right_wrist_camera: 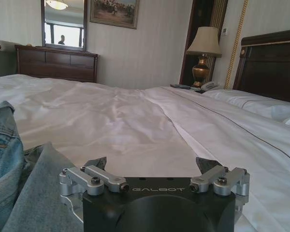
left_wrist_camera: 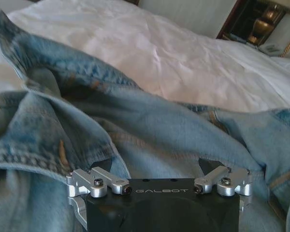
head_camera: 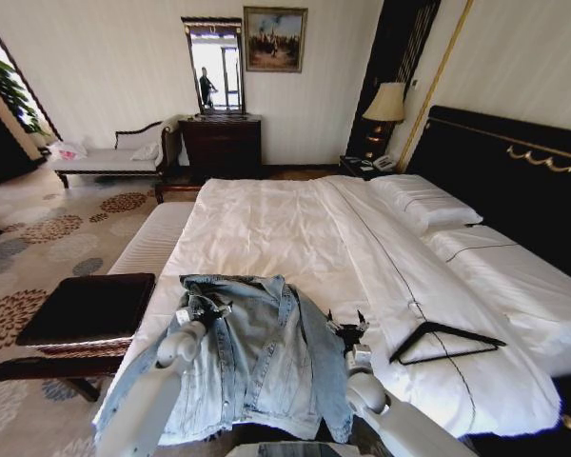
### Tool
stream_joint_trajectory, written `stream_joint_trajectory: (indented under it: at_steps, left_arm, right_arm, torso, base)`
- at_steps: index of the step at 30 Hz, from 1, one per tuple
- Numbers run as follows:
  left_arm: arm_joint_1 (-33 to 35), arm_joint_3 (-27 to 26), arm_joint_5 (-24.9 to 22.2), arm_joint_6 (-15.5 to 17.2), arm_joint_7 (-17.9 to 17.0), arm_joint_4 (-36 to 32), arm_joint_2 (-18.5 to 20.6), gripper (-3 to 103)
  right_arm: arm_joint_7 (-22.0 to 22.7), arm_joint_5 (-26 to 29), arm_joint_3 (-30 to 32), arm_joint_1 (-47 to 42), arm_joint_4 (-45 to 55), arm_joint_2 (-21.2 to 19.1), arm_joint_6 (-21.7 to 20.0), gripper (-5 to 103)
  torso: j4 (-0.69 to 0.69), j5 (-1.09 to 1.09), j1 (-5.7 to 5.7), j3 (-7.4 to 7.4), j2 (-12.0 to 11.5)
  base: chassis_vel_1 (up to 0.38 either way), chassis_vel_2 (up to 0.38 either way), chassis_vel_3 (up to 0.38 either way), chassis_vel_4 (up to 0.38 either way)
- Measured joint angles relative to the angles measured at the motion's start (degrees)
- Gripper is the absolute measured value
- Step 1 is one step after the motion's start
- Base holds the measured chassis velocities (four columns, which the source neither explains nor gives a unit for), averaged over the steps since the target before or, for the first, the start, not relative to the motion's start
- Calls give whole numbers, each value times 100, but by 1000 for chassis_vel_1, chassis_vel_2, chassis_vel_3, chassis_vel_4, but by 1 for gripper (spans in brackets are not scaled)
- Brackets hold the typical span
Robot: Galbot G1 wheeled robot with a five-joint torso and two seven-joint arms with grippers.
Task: Pick up the clothes from the bed and hang them on the clothes hanger.
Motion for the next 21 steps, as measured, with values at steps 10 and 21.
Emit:
stream_joint_trajectory:
  at_steps: [10, 21]
  left_arm:
    - [320, 106, 186, 71, -115, -137, -177, 100]
    - [478, -154, 415, 104, -277, -18, -202, 101]
  right_arm:
    - [9, -20, 58, -11, -50, 55, 2, 100]
    - [14, -32, 3, 36, -106, 111, -8, 100]
  torso:
    - [1, 0, 0, 0, 0]
    - [1, 0, 0, 0, 0]
  base:
    - [0, 0, 0, 0]
    - [0, 0, 0, 0]
